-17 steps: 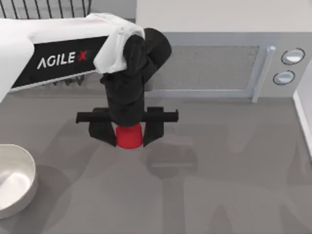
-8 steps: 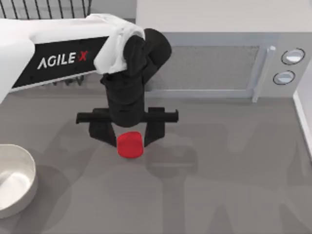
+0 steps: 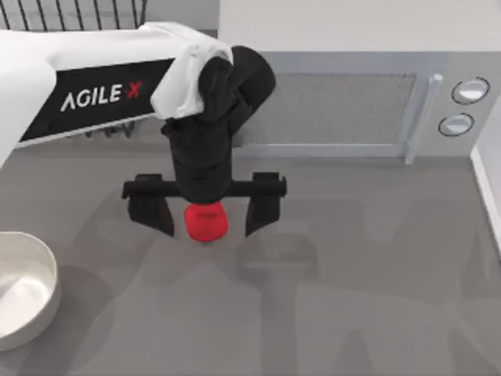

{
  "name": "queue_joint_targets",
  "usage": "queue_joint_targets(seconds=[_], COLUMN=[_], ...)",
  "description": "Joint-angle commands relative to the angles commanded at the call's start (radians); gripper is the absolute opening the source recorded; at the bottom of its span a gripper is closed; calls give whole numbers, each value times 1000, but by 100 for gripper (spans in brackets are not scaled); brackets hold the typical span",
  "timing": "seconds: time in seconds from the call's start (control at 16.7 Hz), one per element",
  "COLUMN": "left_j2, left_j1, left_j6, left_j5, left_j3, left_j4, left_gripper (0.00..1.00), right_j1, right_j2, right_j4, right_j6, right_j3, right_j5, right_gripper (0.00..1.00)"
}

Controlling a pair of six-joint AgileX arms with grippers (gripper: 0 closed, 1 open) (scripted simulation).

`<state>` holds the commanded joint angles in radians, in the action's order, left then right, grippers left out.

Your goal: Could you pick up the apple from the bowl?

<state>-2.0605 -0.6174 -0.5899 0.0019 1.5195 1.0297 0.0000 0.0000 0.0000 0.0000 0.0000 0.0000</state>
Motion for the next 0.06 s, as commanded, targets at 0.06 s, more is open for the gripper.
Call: queue_joint_targets(seconds=[0.06], left_j2=[0], left_j1=[0], left_j6=[0], left_j5=[0], left_j3=[0], left_j4=[0], left_gripper=[100], right_j1=[0], right_j2=[0], right_j4=[0], right_j6=[0], right_j3=[0], right_j5=[0], right_gripper=[100])
